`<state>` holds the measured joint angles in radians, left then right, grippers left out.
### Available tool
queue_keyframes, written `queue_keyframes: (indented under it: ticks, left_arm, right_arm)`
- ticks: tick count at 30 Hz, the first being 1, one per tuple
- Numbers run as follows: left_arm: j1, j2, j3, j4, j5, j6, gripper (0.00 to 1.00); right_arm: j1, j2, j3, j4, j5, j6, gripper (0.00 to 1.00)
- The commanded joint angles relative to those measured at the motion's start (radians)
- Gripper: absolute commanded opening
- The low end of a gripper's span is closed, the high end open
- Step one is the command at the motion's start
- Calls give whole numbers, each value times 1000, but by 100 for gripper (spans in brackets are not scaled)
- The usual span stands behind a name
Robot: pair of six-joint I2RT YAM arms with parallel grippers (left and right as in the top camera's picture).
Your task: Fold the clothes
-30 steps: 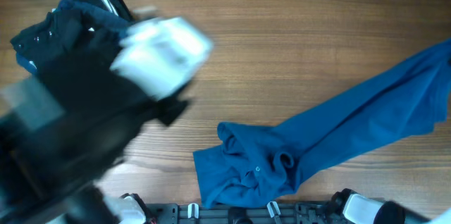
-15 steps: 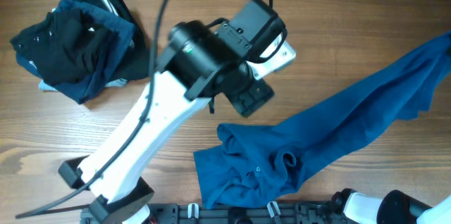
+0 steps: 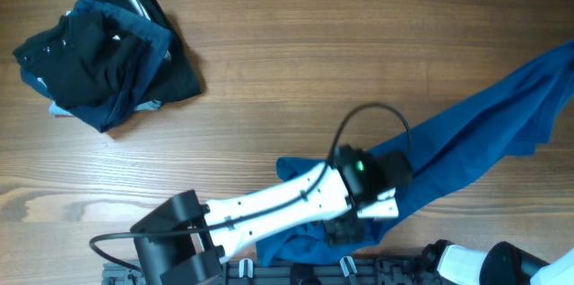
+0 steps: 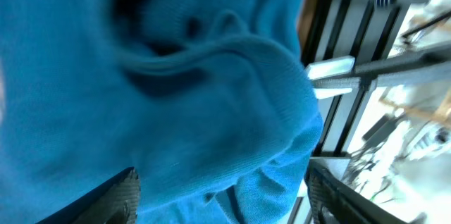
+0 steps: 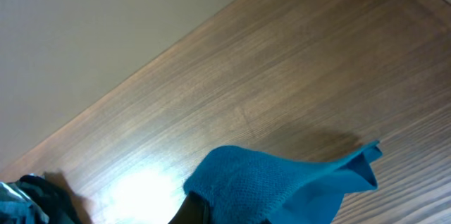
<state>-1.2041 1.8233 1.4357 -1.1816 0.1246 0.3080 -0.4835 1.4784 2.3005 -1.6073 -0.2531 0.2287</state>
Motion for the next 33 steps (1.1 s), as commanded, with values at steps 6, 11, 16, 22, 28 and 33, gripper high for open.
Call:
queue_keyframes:
  ticks: [6,11,16,22,28,33]
  left_arm:
    - [-27,15,-32,94,-60,82,67]
    - [-27,29,-32,109,-78,81,36]
    - [-27,26,-26,99,-151,48,4]
    - [36,-31,133,-39,-197,-47,4]
    - [204,-166,330,-145,-162,-83,4]
    - [203,-150,283,-135,14,-42,33]
  right_arm:
    - [-6,6,14,1,10,-16,4]
    - [-6,6,14,2,10,-16,4]
    - [-6,6,14,2,10,-16,4]
    - [-6,6,14,7,10,-17,5]
    - [-6,6,14,8,10,-17,5]
    - [-6,6,14,10,10,-16,5]
